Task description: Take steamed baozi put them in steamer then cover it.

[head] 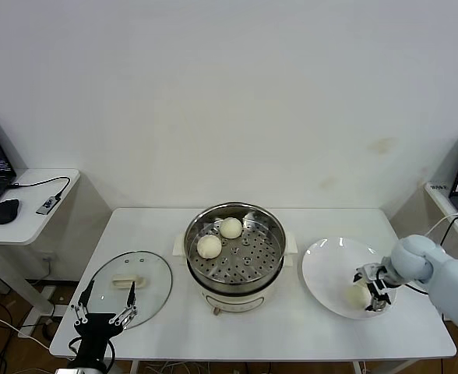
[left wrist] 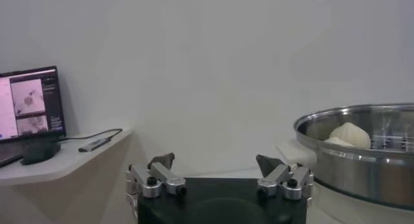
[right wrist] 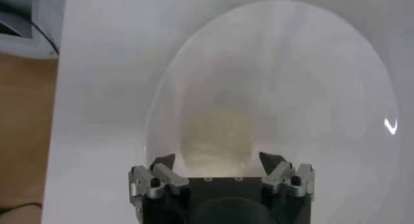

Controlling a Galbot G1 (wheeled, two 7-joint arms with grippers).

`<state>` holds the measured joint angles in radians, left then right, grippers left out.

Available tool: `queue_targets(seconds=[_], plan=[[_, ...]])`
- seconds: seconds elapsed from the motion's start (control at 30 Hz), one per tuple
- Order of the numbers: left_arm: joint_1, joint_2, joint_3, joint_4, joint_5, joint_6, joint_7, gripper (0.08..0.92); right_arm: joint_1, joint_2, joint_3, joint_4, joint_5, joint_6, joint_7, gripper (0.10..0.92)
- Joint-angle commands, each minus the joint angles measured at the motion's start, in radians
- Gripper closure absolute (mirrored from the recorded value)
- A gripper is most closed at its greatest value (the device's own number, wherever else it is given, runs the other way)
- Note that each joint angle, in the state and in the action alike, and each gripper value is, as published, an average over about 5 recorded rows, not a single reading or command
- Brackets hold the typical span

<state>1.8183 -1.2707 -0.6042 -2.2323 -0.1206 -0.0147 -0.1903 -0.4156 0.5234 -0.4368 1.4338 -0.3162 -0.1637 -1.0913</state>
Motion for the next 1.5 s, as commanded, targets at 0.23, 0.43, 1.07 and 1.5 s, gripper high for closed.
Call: queue_targets(seconds=[0.23, 0.43, 1.07, 1.5], plan=[[-0.003, -0.004, 0.007, -0.006, 0.004, 0.002, 0.000, 0.177, 0.079, 0.002, -0.040, -0.012, 0.038, -0.019, -0.019, 0.359], [-0.004, -0.002, 0.006, -0.010, 0.002, 0.002, 0.000, 0.177, 0.191, -0.022, -0.098, 0.015, 0.104, -0.028, -0.049, 0.402], [-0.004, 0.006, 0.000, -0.011, -0.008, -0.006, 0.001, 0.177, 0.895, 0.133, -0.452, -0.014, 0.434, -0.064, -0.116, 0.406], [-0.011, -0.006, -0.004, 0.006, -0.008, -0.018, -0.003, 0.177, 0.986, 0.443, -0.661, -0.015, 0.525, 0.103, -0.019, 0.404]])
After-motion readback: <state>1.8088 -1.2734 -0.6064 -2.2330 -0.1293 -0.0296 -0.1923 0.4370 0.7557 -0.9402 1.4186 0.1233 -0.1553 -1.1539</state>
